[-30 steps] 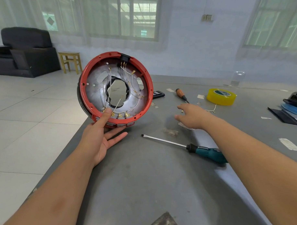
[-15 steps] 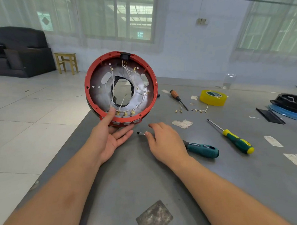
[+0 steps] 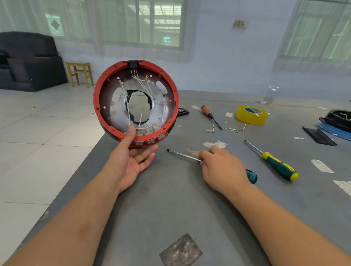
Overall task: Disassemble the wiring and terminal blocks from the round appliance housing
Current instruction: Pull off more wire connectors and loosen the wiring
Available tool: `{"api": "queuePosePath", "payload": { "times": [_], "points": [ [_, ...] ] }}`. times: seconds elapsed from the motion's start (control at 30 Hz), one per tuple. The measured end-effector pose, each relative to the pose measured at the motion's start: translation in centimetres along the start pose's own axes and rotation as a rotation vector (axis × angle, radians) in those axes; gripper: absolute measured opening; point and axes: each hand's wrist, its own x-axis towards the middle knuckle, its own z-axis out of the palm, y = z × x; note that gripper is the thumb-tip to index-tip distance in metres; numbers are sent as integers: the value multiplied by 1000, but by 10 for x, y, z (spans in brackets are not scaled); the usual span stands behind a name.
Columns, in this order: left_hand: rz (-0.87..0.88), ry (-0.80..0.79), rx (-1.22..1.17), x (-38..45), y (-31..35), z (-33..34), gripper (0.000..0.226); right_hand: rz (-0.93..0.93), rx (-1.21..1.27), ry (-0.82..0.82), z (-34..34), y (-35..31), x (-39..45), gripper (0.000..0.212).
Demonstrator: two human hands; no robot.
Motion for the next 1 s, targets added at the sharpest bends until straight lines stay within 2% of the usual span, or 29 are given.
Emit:
{"api": "queuePosePath", "payload": {
  "times": [0.13,0.4,0.57,0.67,0.7,0.77,0.87,0.9,0.93,1.0],
  "points": [
    [0,7,-5,-1,-1,1,54,60,-13,39,4,6,9,21],
    [-40,-13,-106,-5,-4,8,50,335,-77,25,-3,43,17,26],
    [-102,-92,-156,-9,-10,17,55,377,-90,-29,-5,42,16,27],
    [-122,-110,-172,-11,-12,21,55,307,-136,114,-3,41,19,31],
    [-124,-113,-175,-12,-13,22,54,243,-65,214,0,37,19,38],
    [-125,-120,-167,-12,-14,25,53,148,321,333,4,20,18,60],
    [-144,-159,-125,-13,-17,29,54,198,1087,181,12,-21,17,102],
    [-158,-180,-108,-14,-19,31,55,203,1239,117,14,-31,18,103],
    [-171,-199,-86,-15,-20,32,55,190,1347,88,17,-36,20,90],
    [-180,-208,-26,-16,-23,33,53,174,1523,114,21,-38,23,48]
  ]
}}
